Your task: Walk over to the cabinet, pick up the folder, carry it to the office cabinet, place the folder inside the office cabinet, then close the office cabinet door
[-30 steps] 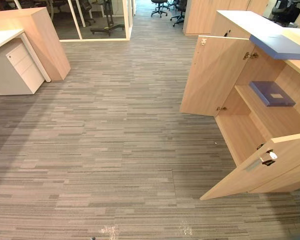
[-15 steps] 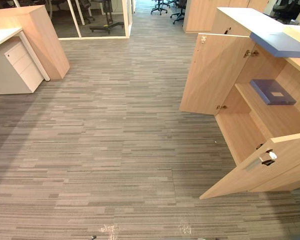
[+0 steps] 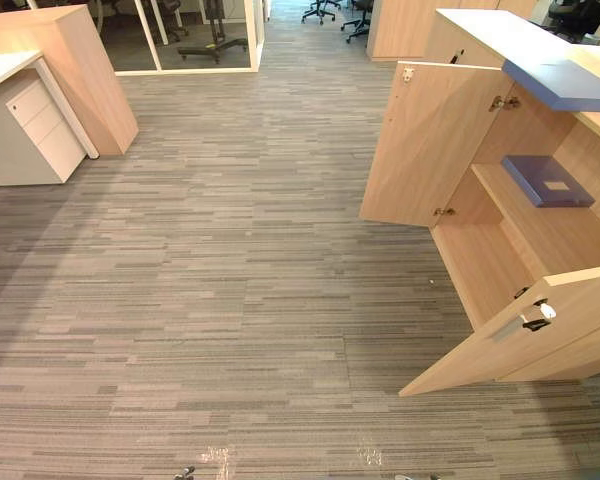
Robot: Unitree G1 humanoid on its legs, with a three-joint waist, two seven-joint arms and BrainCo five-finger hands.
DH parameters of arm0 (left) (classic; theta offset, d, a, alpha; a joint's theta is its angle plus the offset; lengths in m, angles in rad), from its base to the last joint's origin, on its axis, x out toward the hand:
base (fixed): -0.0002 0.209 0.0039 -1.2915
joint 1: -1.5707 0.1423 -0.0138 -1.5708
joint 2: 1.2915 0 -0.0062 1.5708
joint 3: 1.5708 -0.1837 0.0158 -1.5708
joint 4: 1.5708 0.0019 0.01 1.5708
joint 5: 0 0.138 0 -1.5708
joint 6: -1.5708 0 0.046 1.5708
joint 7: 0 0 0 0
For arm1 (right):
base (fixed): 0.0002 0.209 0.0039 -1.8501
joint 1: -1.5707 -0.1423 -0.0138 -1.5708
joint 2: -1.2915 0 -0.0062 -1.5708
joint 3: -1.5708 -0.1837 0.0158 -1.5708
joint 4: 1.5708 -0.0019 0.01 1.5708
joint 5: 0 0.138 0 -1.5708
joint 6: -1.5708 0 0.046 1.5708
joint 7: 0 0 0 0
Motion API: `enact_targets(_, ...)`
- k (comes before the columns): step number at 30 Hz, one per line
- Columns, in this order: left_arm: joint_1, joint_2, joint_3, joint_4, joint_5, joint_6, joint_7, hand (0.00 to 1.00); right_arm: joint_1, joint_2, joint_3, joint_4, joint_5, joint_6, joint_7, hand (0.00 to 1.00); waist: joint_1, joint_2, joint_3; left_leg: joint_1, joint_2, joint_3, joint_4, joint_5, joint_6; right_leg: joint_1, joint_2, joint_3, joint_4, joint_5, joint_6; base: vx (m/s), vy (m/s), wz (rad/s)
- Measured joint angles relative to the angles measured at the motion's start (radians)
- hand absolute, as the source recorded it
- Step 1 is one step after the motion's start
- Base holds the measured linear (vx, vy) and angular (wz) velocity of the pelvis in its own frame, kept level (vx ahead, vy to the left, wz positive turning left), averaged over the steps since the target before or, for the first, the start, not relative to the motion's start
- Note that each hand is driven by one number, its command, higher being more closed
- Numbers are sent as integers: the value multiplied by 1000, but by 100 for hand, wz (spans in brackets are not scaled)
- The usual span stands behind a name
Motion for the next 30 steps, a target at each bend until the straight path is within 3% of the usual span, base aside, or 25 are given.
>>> enact_targets(15,-2,-5,27,-1,1,0,-1,0,1,7,-13,-2,25,0,0,0,2,-2,5,-3,6,11,22,-10,-8,-2,5,3,28,-10,-6,0,0,-1)
enact_targets(18,-6,-26,157,-41,-8,3,-3,0,6,33,-43,-35,73,-9,0,0,3,-21,49,-150,27,61,376,-134,-59,-66,6,-7,202,-129,-60,-86,-27,7)
enact_targets(19,-9,-41,209,-66,-28,3,-2,0,10,36,-42,-47,83,-10,0,0,5,-22,65,-255,57,114,611,-141,-65,-68,7,-21,244,-156,-73,-128,-59,22)
enact_targets(20,-4,-55,236,-95,-54,2,4,0,20,34,-31,-60,95,-10,-2,0,7,-24,78,-352,100,152,814,-125,-52,-53,10,-30,261,-172,-85,-79,-65,20)
enact_targets(22,2,-60,247,-106,-64,2,19,0,24,28,6,-70,99,-9,-6,0,9,-26,77,-432,158,191,913,-155,-31,-26,3,-34,269,-189,-86,66,-60,12)
enact_targets(25,16,-62,226,-105,-33,2,36,0,11,31,5,-79,96,-9,-8,0,18,-27,76,-455,190,204,663,-150,-31,-12,-27,-5,268,-208,-56,163,69,-15)
enact_targets(26,18,-61,217,-105,-14,1,36,0,1,32,6,-79,94,-10,-8,0,26,-27,76,-454,191,183,487,-121,-42,-12,-51,20,266,-221,-37,231,176,-42)
enact_targets(28,19,-57,198,-97,-16,2,36,0,-2,33,5,-78,93,-10,-8,0,28,-21,72,-425,190,159,291,-66,-63,-7,-76,56,266,-246,-10,295,262,-57)
enact_targets(30,21,-50,173,-76,-42,2,34,0,2,29,4,-77,88,-10,-9,0,28,-11,58,-399,184,141,228,-12,-86,13,-106,87,268,-282,15,364,339,-48)
